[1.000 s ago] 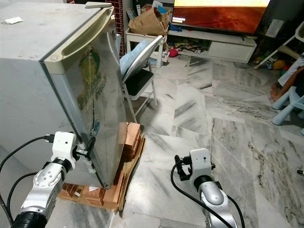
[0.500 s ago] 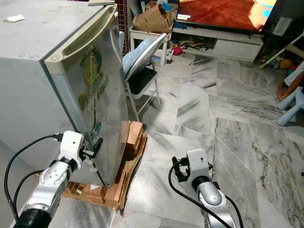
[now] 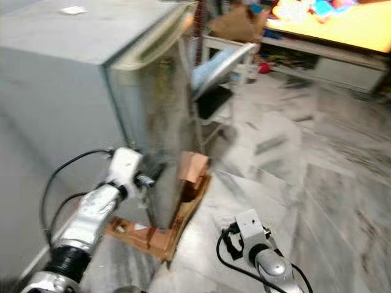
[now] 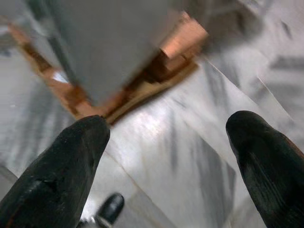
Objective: Restocking fridge
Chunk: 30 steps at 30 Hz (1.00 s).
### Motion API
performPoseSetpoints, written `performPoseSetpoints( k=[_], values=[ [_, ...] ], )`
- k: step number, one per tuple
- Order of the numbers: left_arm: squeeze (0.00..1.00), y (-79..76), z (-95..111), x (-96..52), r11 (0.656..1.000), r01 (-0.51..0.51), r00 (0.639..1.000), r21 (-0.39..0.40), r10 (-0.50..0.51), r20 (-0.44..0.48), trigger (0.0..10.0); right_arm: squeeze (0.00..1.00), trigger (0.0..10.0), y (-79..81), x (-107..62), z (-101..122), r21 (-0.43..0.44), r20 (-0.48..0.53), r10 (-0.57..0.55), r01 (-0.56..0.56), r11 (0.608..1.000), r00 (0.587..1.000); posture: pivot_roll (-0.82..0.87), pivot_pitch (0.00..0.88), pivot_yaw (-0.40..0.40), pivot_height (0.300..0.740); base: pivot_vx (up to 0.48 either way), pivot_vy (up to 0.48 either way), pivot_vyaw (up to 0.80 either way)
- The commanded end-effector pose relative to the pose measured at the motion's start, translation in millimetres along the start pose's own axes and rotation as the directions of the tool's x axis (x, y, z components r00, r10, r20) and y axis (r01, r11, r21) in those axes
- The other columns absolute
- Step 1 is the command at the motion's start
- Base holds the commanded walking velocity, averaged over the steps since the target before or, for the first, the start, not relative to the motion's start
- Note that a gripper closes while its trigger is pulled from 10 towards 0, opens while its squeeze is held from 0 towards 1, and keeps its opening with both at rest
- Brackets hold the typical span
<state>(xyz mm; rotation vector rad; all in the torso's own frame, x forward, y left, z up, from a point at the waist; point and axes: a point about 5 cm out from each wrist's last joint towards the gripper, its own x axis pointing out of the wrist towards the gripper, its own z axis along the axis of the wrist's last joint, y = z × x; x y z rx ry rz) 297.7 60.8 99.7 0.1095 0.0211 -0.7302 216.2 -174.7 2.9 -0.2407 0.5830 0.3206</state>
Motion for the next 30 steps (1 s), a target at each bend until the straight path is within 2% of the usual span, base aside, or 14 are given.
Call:
performPoseSetpoints(
  k=[1, 2, 3, 5, 6, 7, 11, 17, 19, 20, 23, 30],
  values=[
    [0.00, -11.4, 37.9, 13.2, 0.990, 0.133, 0.982, 0.053, -0.138, 0.132, 10.0, 0.00, 10.0, -1.8, -3.9, -6.7, -0.004, -0.022, -0.011, 0.011, 1.000, 1.000, -0.03, 0.000, -0.037, 0.740, 0.000, 0.000, 0.00],
    [0.00, -0.8, 33.7, 11.8, 0.995, 0.094, 0.988, 0.032, -0.097, 0.117, 10.0, 0.00, 10.0, -1.0, -4.0, -6.6, -0.002, -0.019, -0.013, 0.013, 1.000, 1.000, -0.02, 0.000, -0.037, 0.740, 0.000, 0.000, 0.00],
    [0.00, -0.8, 33.7, 11.8, 0.995, 0.094, 0.988, 0.032, -0.097, 0.117, 10.0, 0.00, 10.0, -1.0, -4.0, -6.6, -0.002, -0.019, -0.013, 0.013, 1.000, 1.000, -0.02, 0.000, -0.037, 0.740, 0.000, 0.000, 0.00],
    [0.00, 25.7, 25.9, 3.8, 1.000, -0.021, 0.996, -0.008, 0.021, 0.090, 10.0, 0.00, 10.0, 0.0, -4.2, -7.1, 0.000, -0.020, -0.013, 0.013, 1.000, 1.000, -0.02, 0.000, -0.035, 0.740, 0.000, 0.000, 0.00],
    [0.00, 25.7, 25.9, 3.8, 1.000, -0.021, 0.996, -0.008, 0.021, 0.090, 10.0, 0.00, 10.0, 0.0, -4.2, -7.1, 0.000, -0.020, -0.013, 0.013, 1.000, 1.000, -0.02, 0.000, -0.035, 0.740, 0.000, 0.000, 0.00],
    [0.00, 44.1, 21.3, -6.9, 0.994, -0.102, 0.992, -0.035, 0.105, 0.073, 10.0, 0.00, 10.0, 0.7, -3.8, -7.1, 0.001, -0.019, -0.007, 0.007, 1.000, 1.000, -0.02, 0.000, -0.035, 0.740, 0.000, 0.000, 0.00],
    [0.00, 61.2, 11.8, -29.4, 0.980, -0.197, 0.980, -0.009, 0.197, 0.041, 10.0, 0.00, 10.0, 0.7, -2.2, -5.6, 0.008, -0.010, 0.001, -0.001, 1.000, 1.000, -0.01, 0.000, -0.032, 0.740, 0.000, 0.000, 0.00],
    [0.00, 56.6, -4.1, -56.0, 0.973, -0.229, 0.974, -0.035, 0.229, -0.003, 10.0, 0.00, 10.0, -0.6, -1.2, -3.6, 0.013, -0.003, -0.020, 0.020, 1.000, 1.000, -0.01, 0.000, -0.031, 0.740, 0.000, 0.000, 0.00],
    [0.00, 55.6, -7.5, -60.0, 0.972, -0.233, 0.972, -0.041, 0.233, -0.012, 10.0, 0.00, 10.0, -1.2, -1.1, -3.2, 0.015, -0.002, -0.027, 0.027, 1.000, 1.000, -0.01, 0.000, -0.031, 0.740, 0.000, 0.000, 0.00],
    [0.00, 53.5, -13.7, -67.1, 0.969, -0.242, 0.970, -0.039, 0.241, -0.030, 10.0, 0.00, 10.0, -2.6, -1.1, -2.5, 0.021, -0.002, -0.034, 0.034, 0.999, 0.999, -0.01, 0.003, -0.031, 0.740, 0.000, 0.000, -0.80],
    [0.00, 46.2, -19.6, -75.0, 0.966, -0.254, 0.967, -0.049, 0.252, -0.043, 10.0, 0.00, 10.0, -4.3, -1.1, -1.4, 0.017, 0.005, -0.041, 0.041, 0.999, 0.999, -0.01, 0.003, -0.033, 0.740, 0.000, -0.235, -0.80],
    [0.00, 44.5, -14.7, -69.8, 0.962, -0.267, 0.964, -0.050, 0.266, -0.030, 10.0, 0.00, 10.0, -4.6, 1.6, 1.9, 0.011, 0.016, -0.042, 0.042, 0.999, 0.999, 0.00, 0.000, -0.038, 0.740, 0.111, -0.415, -0.58]
  ],
)
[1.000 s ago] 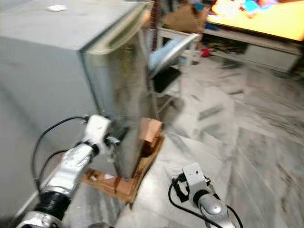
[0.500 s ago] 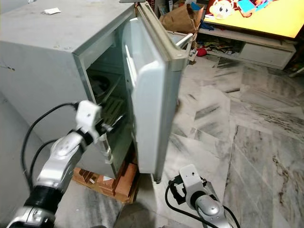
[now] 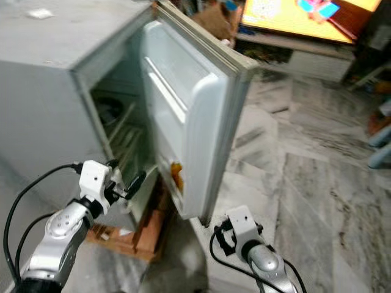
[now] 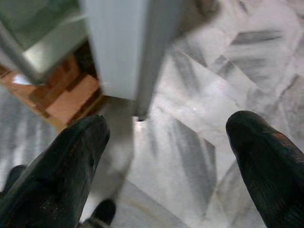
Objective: Restocking fridge
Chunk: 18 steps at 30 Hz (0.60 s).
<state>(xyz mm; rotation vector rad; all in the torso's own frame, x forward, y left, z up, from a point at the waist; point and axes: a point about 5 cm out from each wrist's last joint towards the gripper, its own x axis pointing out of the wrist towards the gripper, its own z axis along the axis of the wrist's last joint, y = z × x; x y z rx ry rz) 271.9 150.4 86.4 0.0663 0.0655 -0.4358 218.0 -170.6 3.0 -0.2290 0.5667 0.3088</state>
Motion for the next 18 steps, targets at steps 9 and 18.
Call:
performPoseSetpoints(
  k=[9, 18],
  values=[
    [0.00, -10.3, 11.9, 19.9, 0.999, 0.049, 0.998, 0.021, -0.050, 0.027, 10.0, 0.00, 10.0, -6.3, 0.3, 0.8, -0.004, 0.006, -0.039, 0.039, 0.999, 0.999, -0.02, 0.000, -0.026, 0.740, 0.290, -0.378, 0.00],
    [0.00, -7.5, 15.0, 47.0, 0.997, 0.055, 0.998, 0.056, -0.055, 0.002, 10.0, 0.00, 10.0, -5.5, 1.5, 2.6, -0.002, 0.018, -0.044, 0.044, 0.999, 0.999, -0.02, 0.000, -0.022, 0.740, 0.331, -0.142, 0.00]
  ],
)
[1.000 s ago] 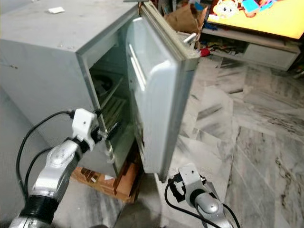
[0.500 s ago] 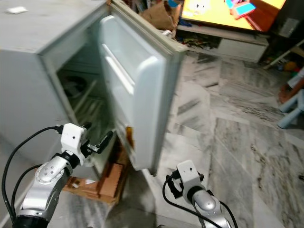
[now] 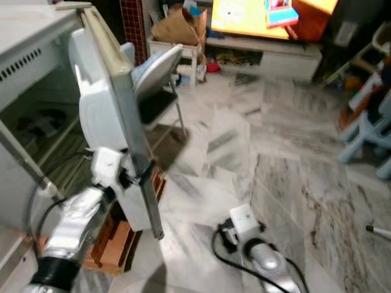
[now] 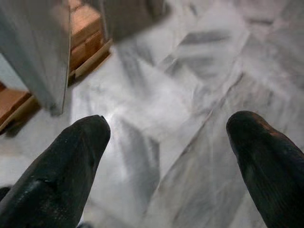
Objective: Restocking fridge
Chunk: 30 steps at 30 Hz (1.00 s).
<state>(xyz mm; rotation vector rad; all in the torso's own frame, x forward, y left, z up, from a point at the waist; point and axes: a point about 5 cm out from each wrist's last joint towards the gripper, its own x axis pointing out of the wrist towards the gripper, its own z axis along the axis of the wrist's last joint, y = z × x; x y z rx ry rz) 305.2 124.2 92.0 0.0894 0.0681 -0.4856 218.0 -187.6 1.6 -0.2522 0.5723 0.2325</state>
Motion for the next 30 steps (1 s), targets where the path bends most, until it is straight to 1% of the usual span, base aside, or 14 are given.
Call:
performPoseSetpoints(
  k=[1, 3, 7, 9, 10, 11, 15, 18, 19, 22, 24, 25, 26, 30],
  values=[
    [0.00, 3.7, 8.6, 14.2, 0.999, 0.003, 1.000, 0.036, -0.004, 0.007, 10.0, 0.00, 10.0, 11.0, 4.0, 9.5, -0.003, 0.037, 0.034, -0.034, 0.999, 0.999, -0.02, 0.000, -0.022, 0.740, 0.307, 0.000, 0.00],
    [0.00, 4.0, 9.2, 15.8, 0.999, 0.003, 1.000, 0.036, -0.003, 0.007, 10.0, 0.00, 10.0, 11.1, 4.1, 9.6, -0.003, 0.037, 0.034, -0.034, 0.999, 0.999, -0.02, 0.000, -0.022, 0.740, 0.304, 0.000, 0.00],
    [0.00, -11.4, 26.4, 39.4, 0.996, 0.067, 0.996, 0.066, -0.070, 0.047, 10.0, 0.00, 10.0, 11.6, 4.0, 9.6, -0.002, 0.039, 0.030, -0.030, 1.000, 0.999, -0.03, 0.000, -0.015, 0.740, 0.291, 0.000, 0.00],
    [0.00, -29.3, 34.7, 49.9, 0.987, 0.136, 0.987, 0.085, -0.142, 0.071, 10.0, 0.00, 10.0, 11.7, 4.1, 9.2, 0.000, 0.040, 0.026, -0.026, 1.000, 0.999, -0.03, 0.000, -0.012, 0.740, 0.263, 0.000, 0.00],
    [0.00, -34.5, 36.6, 52.1, 0.984, 0.156, 0.984, 0.090, -0.163, 0.077, 10.0, 0.00, 10.0, 11.8, 4.1, 9.1, 0.001, 0.040, 0.024, -0.024, 1.000, 0.999, -0.03, 0.000, -0.012, 0.740, 0.259, 0.000, 0.00],
    [0.00, -46.8, 39.7, 55.8, 0.975, 0.200, 0.974, 0.101, -0.209, 0.090, 10.0, 0.00, 10.0, 12.2, 4.3, 9.1, 0.001, 0.041, 0.022, -0.022, 1.000, 0.999, -0.03, 0.000, -0.009, 0.740, 0.240, 0.000, 0.00],
    [0.00, -55.4, 39.4, 56.8, 0.967, 0.230, 0.965, 0.107, -0.241, 0.099, 10.0, 0.00, 10.0, 13.2, 4.1, 9.0, 0.001, 0.043, 0.019, -0.019, 1.000, 0.999, -0.04, 0.000, -0.004, 0.740, 0.000, 0.000, 0.00],
    [0.00, -47.8, 31.9, 51.2, 0.974, 0.207, 0.972, 0.094, -0.215, 0.090, 10.0, 0.00, 10.0, 13.3, 3.6, 8.3, 0.004, 0.042, 0.015, -0.015, 1.000, 0.999, -0.04, 0.000, -0.004, 0.740, 0.000, 0.000, 0.00],
    [0.00, -37.2, 22.7, 44.0, 0.981, 0.172, 0.981, 0.094, -0.178, 0.071, 10.0, 0.00, 10.0, 13.3, 3.3, 8.0, 0.005, 0.042, 0.014, -0.014, 1.000, 0.999, -0.03, 0.000, -0.005, 0.740, 0.000, 0.000, 0.00],
    [0.00, -22.3, 9.5, 32.3, 0.989, 0.121, 0.992, 0.091, -0.124, 0.038, 10.0, 0.00, 10.0, 13.0, 3.0, 7.6, 0.005, 0.042, 0.014, -0.015, 1.000, 0.999, -0.03, 0.000, -0.006, 0.740, 0.000, 0.000, 0.00],
    [0.00, -0.1, -4.6, 13.3, 0.995, 0.020, 1.000, 0.097, -0.021, 0.003, 10.0, 0.00, 10.0, 11.1, 3.6, 9.0, 0.002, 0.051, 0.006, -0.007, 1.000, 0.999, -0.02, 0.002, -0.005, 0.740, 0.000, 0.000, 0.00],
    [0.00, -0.1, -4.6, 13.3, 0.995, 0.020, 1.000, 0.097, -0.021, 0.003, 10.0, 0.00, 10.0, 11.1, 3.6, 9.0, 0.002, 0.051, 0.006, -0.007, 1.000, 0.999, -0.02, 0.002, -0.005, 0.740, 0.000, 0.000, 0.00],
    [0.00, 10.0, -9.3, 2.7, 0.994, -0.030, 0.999, 0.102, 0.031, -0.007, 10.0, 0.00, 10.0, 7.9, 4.0, 12.7, 0.002, 0.074, -0.017, 0.017, 1.000, 0.997, 0.00, 0.005, -0.002, 0.740, 0.000, 0.000, 0.00],
    [0.00, 21.5, -12.9, -12.4, 0.989, -0.094, 0.995, 0.112, 0.096, -0.017, 10.0, 0.00, 10.0, 0.2, 4.3, 20.0, 0.000, 0.115, -0.067, 0.068, 0.998, 0.991, 0.01, 0.011, -0.001, 0.740, 0.000, 0.000, 0.00]
  ],
)
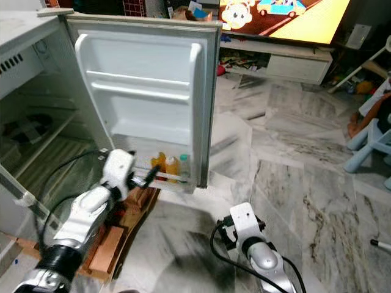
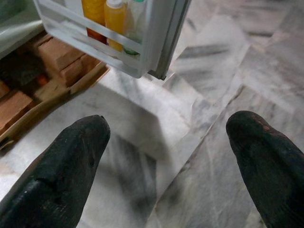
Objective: Restocking fridge
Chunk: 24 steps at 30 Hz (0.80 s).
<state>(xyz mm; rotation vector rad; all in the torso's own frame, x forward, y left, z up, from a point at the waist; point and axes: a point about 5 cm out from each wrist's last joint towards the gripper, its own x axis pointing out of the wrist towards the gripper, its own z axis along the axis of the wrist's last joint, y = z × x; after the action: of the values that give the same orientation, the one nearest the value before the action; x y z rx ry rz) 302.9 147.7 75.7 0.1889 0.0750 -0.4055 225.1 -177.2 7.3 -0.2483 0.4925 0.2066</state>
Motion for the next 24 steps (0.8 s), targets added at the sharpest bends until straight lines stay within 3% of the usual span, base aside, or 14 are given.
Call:
performPoseSetpoints(
  k=[1, 4, 7, 17, 24],
  values=[
    [0.00, 10.5, 3.8, -9.8, 0.999, -0.045, 0.999, 0.019, 0.045, 0.011, 10.0, 0.00, 10.0, -10.8, 2.1, 15.5, -0.006, 0.071, -0.059, 0.060, 0.998, 0.996, 0.02, 0.014, 0.000, 0.740, 0.000, 0.000, 0.00],
    [0.00, 19.7, -0.7, -30.2, 0.995, -0.100, 0.995, 0.002, 0.100, 0.010, 10.0, 0.00, 10.0, -19.2, 4.4, 31.8, 0.031, 0.151, -0.123, 0.120, 0.992, 0.981, 0.01, 0.021, 0.001, 0.740, 0.000, 0.000, -0.22],
    [0.00, 16.9, -7.7, -38.2, 0.989, -0.134, 0.991, -0.056, 0.134, -0.008, 10.0, 0.00, 10.0, -19.7, 6.1, 39.3, 0.024, 0.188, -0.145, 0.143, 0.989, 0.971, 0.00, 0.015, -0.006, 0.740, 0.319, -0.085, -0.80],
    [0.00, -5.7, -8.6, -35.4, 0.987, -0.124, 0.992, -0.100, 0.124, -0.011, 10.0, 0.00, 10.0, -16.1, 11.6, 54.6, 0.048, 0.265, -0.149, 0.142, 0.989, 0.953, 0.00, 0.003, -0.025, 0.740, 0.412, -0.126, -0.80],
    [0.00, 2.5, -5.1, -36.0, 0.971, -0.214, 0.977, -0.102, 0.215, 0.000, 10.0, 0.00, 10.0, -25.5, 0.5, 68.0, 0.134, 0.368, -0.237, 0.201, 0.970, 0.899, 0.00, 0.000, -0.015, 0.740, 0.451, 0.000, -0.66]
  ],
)
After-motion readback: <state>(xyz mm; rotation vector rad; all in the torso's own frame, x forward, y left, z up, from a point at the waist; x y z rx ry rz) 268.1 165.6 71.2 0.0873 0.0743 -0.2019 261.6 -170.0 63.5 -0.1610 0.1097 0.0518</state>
